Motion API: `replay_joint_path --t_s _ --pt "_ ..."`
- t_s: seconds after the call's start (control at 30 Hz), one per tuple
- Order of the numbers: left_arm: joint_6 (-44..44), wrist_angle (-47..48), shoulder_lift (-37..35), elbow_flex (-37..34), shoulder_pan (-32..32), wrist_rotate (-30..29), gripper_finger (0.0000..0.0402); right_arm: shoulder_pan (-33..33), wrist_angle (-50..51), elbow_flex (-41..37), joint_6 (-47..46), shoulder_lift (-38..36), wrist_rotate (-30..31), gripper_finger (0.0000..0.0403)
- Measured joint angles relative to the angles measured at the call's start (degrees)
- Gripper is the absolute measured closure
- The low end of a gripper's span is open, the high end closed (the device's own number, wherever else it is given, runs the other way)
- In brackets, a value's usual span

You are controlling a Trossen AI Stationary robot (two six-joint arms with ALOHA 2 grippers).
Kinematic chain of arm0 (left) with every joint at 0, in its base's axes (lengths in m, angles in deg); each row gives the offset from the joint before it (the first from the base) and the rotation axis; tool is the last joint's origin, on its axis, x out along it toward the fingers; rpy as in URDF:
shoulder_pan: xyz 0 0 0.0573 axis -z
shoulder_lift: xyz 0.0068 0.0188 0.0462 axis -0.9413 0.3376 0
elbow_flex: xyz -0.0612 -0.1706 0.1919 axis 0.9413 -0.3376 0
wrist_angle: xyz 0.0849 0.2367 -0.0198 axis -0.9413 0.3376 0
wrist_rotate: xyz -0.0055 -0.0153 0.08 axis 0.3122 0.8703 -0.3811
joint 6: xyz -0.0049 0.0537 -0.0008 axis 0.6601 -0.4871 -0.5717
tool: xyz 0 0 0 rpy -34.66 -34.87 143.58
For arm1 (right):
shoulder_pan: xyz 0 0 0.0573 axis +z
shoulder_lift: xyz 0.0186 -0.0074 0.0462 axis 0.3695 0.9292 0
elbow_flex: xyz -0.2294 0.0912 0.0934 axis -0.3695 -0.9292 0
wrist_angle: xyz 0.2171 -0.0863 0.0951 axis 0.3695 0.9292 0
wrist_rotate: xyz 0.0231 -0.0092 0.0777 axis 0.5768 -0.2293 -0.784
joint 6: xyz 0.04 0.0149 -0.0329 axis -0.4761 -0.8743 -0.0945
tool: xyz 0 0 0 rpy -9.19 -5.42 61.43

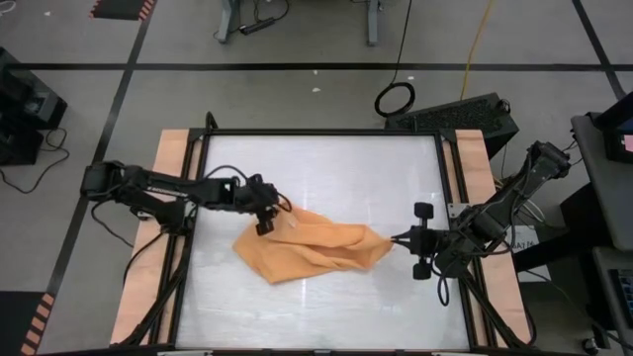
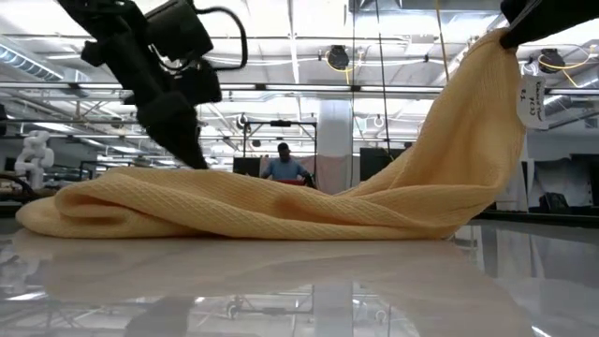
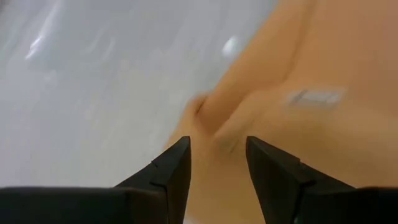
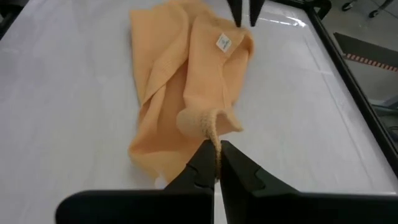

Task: Roll towel into tight, uniform cylinder
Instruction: Roll the yellow towel

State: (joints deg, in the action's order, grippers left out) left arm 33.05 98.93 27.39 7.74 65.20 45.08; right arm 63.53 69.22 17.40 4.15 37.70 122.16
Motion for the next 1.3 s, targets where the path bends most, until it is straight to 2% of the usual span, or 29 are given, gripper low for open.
replay_joint_path --t_s 0.3,0.4,0.5,0.6,0.7,0.9,1.1,1.3 --pt "-4.49 -1.6 0.82 -0.57 -4.88 9.58 0.0208 0.0 0.02 0.0 0.33 1.57 -0.6 0.0403" --pt "-4.71 -1.53 0.87 -0.57 -5.46 12.77 0.0205 0.0 0.0 0.0 0.33 2.06 -0.62 0.0403" --pt "-5.69 -1.31 0.87 -0.57 -5.51 13.36 0.021 0.0 0.0 0.0 0.33 2.38 -0.62 0.0403" --pt "-7.06 0.09 0.87 -0.57 -5.51 13.18 0.0231 0.0 0.0 0.0 0.33 2.39 -0.6 0.0403" --pt "-8.88 0.33 0.87 -0.57 -5.49 12.96 0.027 0.0 -0.09 0.0 0.33 2.39 -0.6 0.0403" --pt "-10.65 -3.6 0.89 -0.55 -4.9 12.62 0.0387 0.0 -0.97 0.0 0.33 2.39 -0.52 0.0403" --pt "-10.44 -4.75 0.5 -0.55 -4.92 12.56 0.0398 0.0 -1.43 0.0 -0.14 2.39 -0.17 0.0403" --pt "-10.35 -5.31 -4.68 1.25 -4.92 9.19 0.0399 -0.04 -3.68 0.02 -2.91 3.32 6.54 0.0403"
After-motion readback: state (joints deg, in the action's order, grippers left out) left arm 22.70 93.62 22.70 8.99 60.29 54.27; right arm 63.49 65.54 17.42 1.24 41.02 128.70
